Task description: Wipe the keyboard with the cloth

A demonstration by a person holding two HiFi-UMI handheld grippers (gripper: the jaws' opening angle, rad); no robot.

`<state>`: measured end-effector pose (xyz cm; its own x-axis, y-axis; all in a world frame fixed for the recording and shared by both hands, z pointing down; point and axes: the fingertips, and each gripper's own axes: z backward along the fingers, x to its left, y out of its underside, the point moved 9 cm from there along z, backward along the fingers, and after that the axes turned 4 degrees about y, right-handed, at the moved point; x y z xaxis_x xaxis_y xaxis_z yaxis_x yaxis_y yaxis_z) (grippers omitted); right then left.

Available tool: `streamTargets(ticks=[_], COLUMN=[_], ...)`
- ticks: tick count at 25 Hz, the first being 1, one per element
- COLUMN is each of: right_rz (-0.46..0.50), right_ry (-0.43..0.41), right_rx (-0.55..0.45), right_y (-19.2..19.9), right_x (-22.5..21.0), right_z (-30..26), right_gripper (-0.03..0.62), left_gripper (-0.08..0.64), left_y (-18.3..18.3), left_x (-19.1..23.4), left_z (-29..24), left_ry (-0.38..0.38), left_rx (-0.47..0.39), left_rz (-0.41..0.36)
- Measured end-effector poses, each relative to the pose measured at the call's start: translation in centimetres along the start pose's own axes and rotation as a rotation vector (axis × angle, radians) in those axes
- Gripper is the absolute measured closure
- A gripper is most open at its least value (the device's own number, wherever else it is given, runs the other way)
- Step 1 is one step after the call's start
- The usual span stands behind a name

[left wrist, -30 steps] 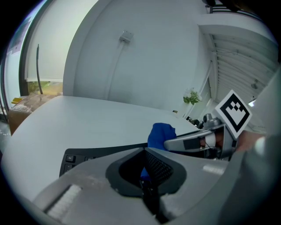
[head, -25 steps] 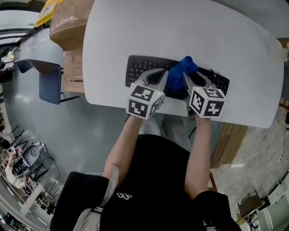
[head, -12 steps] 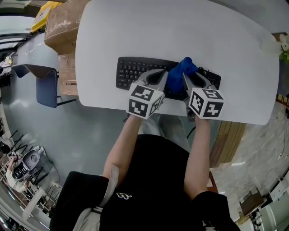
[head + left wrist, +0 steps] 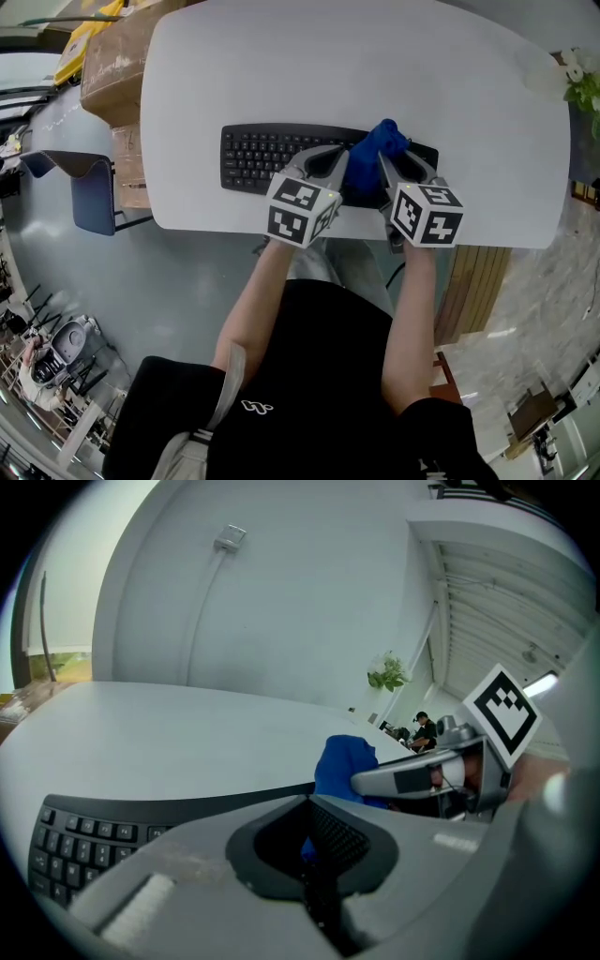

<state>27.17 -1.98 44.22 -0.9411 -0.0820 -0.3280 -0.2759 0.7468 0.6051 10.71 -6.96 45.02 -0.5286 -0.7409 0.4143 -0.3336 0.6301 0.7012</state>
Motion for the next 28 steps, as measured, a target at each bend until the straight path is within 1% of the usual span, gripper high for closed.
streamTargets(ticks=[14,28], right_rz=[-0.035,-0.08], right_ry=[-0.003,0.087], right_rx=[-0.041,-0.055], right_y=[-0.3,1.1], right_x=[-3.7,-8.8], right_z=[2.3,5.0], right_gripper=[0.492,0.494], left_gripper=[0.561,0.561], left_y=[-1.1,-0.8], left_x=[-3.6,-7.1], left_z=[-3.5,-6.5], left_ry=[0.042,0.079], left_rx=[0.023,0.039], left_rz=[-0.043,-0.069])
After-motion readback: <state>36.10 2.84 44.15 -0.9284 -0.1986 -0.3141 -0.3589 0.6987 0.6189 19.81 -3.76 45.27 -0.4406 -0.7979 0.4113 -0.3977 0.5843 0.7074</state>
